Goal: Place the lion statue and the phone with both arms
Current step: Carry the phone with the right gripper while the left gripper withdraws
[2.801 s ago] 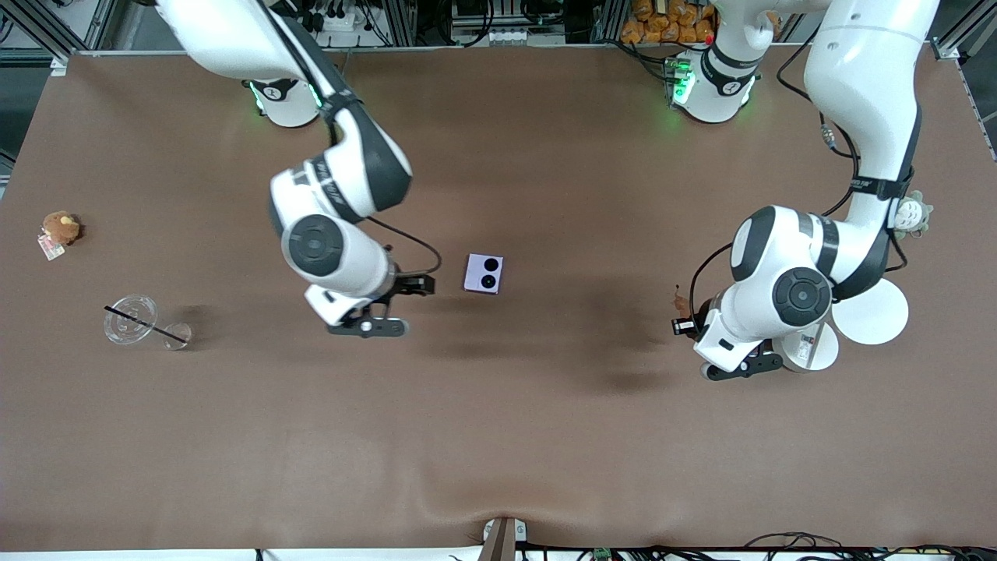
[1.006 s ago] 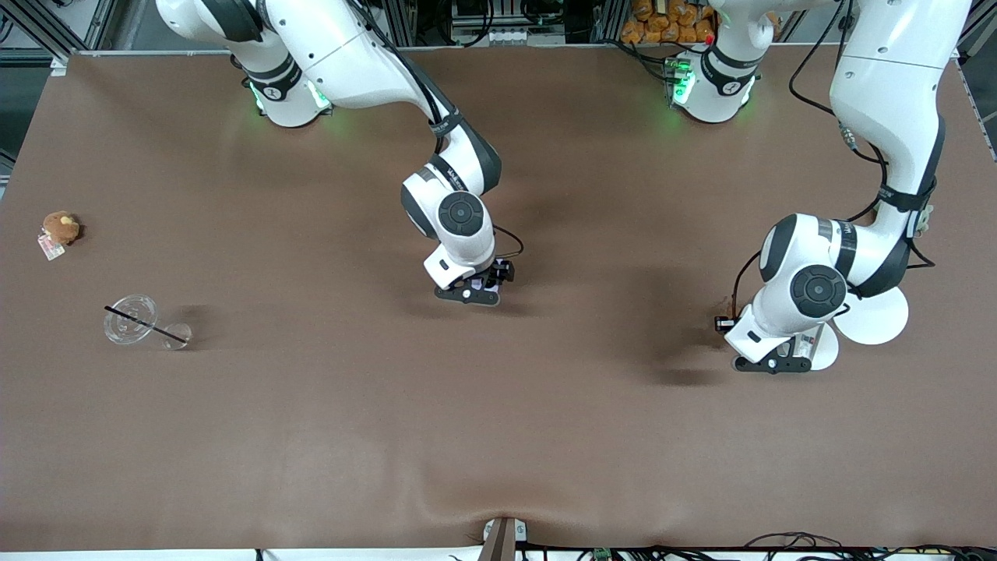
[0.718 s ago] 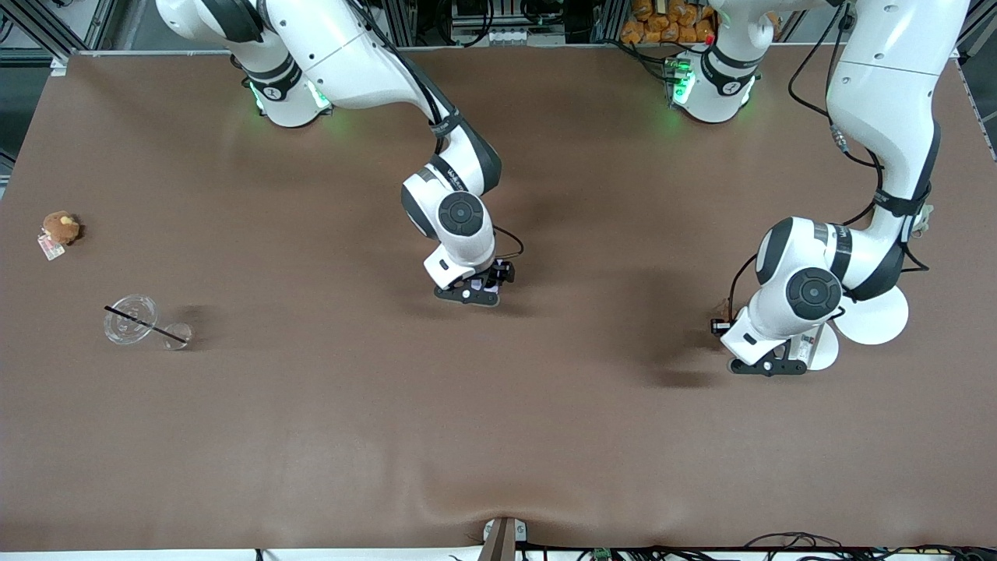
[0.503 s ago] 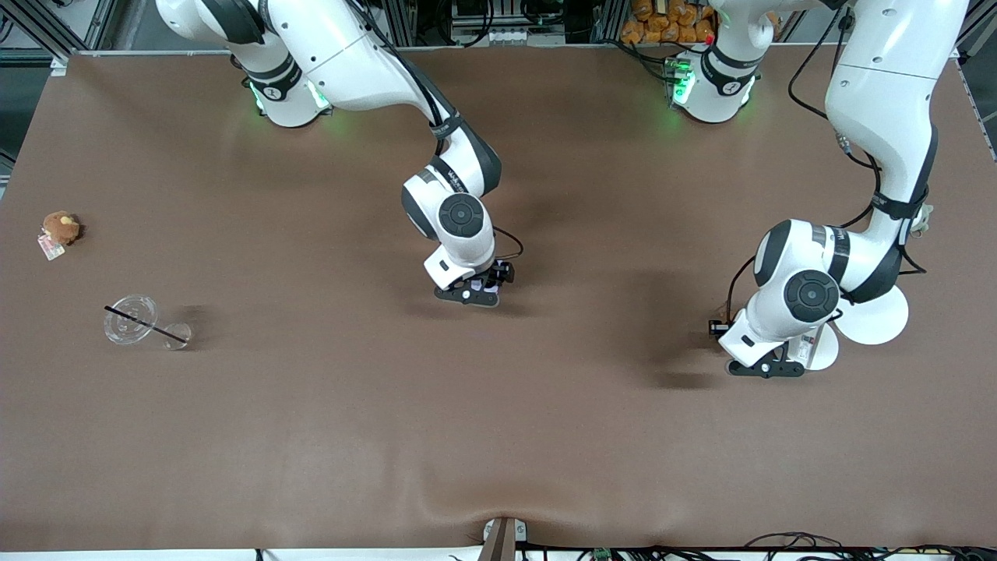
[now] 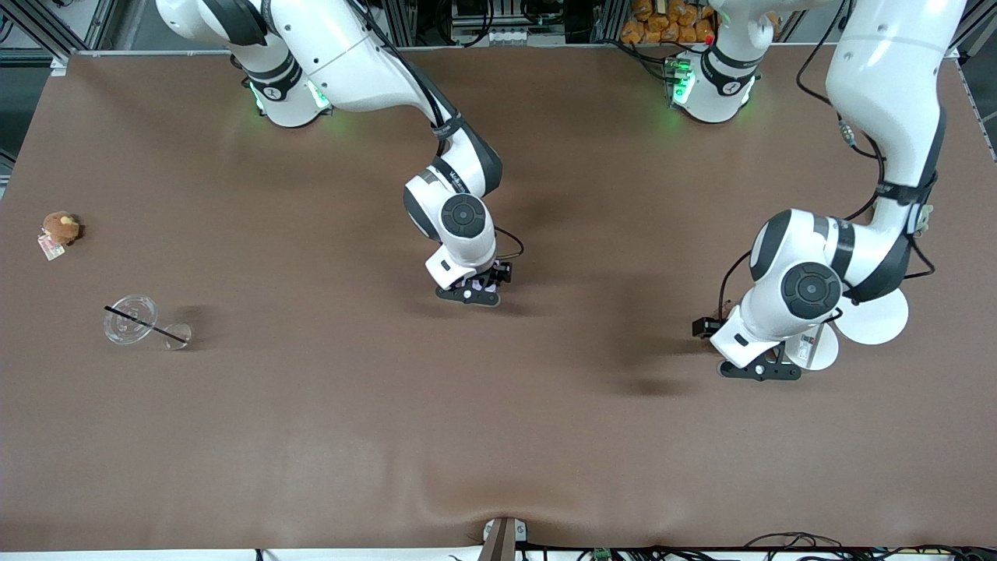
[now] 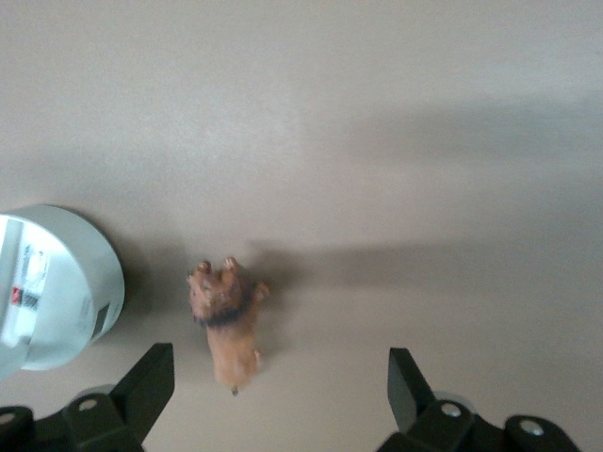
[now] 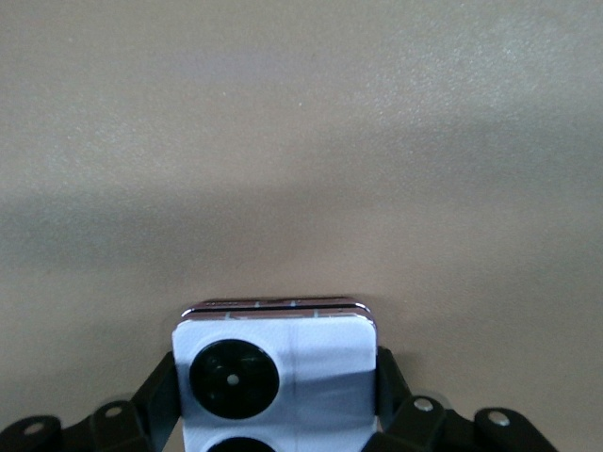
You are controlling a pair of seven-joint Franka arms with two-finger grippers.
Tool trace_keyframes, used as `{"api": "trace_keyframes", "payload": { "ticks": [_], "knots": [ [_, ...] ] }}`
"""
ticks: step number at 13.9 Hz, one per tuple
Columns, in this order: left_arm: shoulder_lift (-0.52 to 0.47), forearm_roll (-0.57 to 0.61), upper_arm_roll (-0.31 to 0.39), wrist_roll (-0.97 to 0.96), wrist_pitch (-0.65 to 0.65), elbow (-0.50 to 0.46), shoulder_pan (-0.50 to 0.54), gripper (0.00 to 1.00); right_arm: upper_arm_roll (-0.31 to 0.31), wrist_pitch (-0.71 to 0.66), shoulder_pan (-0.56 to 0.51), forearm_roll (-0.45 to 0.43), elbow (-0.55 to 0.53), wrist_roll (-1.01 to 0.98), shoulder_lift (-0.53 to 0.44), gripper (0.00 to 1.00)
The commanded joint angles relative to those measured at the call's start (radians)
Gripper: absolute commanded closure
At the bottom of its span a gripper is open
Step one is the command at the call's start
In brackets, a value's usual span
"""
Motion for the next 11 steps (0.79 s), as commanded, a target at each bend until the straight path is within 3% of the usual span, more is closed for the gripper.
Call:
{"api": "trace_keyframes", "payload": {
  "ticks": [1, 7, 11],
  "knots": [
    [-0.015, -0.048, -0.036, -0.002, -0.158, 0.118, 0.004, 0.0, -0.016, -0.001, 0.0, -0.015, -0.002, 0.021, -0.013, 0.91],
    [-0.07, -0.072, -0.051, 0.007, -0.214, 0.166, 0.01, 0.0, -0.224, -0.145, -0.073, -0.013, 0.032, -0.114, -0.137, 0.91],
    [-0.142, -0.074, -0.048, 0.01, -0.215, 0.178, 0.01, 0.0, -0.244, -0.147, -0.285, -0.004, 0.032, -0.391, -0.139, 0.91]
  ]
}}
